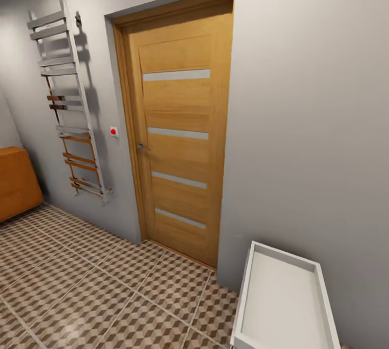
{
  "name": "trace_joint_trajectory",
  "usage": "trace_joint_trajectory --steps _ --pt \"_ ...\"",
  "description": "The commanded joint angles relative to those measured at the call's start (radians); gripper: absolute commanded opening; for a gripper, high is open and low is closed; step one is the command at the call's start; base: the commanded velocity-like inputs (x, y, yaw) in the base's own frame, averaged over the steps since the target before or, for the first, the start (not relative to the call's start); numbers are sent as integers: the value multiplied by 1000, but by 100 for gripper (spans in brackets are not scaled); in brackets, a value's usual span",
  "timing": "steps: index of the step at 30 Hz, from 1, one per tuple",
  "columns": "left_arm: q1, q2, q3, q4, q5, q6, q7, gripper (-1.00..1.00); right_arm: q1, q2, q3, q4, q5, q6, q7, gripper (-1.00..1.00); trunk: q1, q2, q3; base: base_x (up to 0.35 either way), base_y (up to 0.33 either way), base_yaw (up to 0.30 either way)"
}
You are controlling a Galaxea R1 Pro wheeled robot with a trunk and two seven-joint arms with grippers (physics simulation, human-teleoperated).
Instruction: Take the four mousetraps from the cabinet in the bathroom and place them on the bathroom floor. Make sure all four end up on the same floor surface, and ensure that at least two of them are either under or directly next to the same bathroom sink.
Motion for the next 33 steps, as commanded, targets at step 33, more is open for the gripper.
trace_joint_trajectory --steps 33 --pt "-1 0 -8 1 8 -3 3 100 -1 -1 7 3 -5 -8 -3 100 127 -232 -105 0 0 295"
